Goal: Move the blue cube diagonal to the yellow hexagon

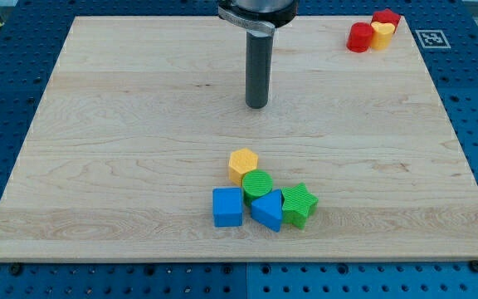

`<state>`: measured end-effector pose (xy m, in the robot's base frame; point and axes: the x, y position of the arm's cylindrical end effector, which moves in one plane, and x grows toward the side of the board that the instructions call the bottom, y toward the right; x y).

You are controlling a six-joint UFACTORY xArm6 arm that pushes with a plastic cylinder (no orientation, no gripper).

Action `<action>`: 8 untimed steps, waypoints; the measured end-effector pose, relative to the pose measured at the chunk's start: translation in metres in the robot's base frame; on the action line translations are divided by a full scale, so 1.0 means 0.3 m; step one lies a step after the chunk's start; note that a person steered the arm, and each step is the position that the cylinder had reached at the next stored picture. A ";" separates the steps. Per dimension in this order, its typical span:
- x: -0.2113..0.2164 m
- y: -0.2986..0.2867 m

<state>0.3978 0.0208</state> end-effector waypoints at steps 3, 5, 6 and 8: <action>0.099 -0.759; 0.662 -0.748; 0.737 -0.594; 0.734 -0.326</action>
<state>0.6181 -0.0770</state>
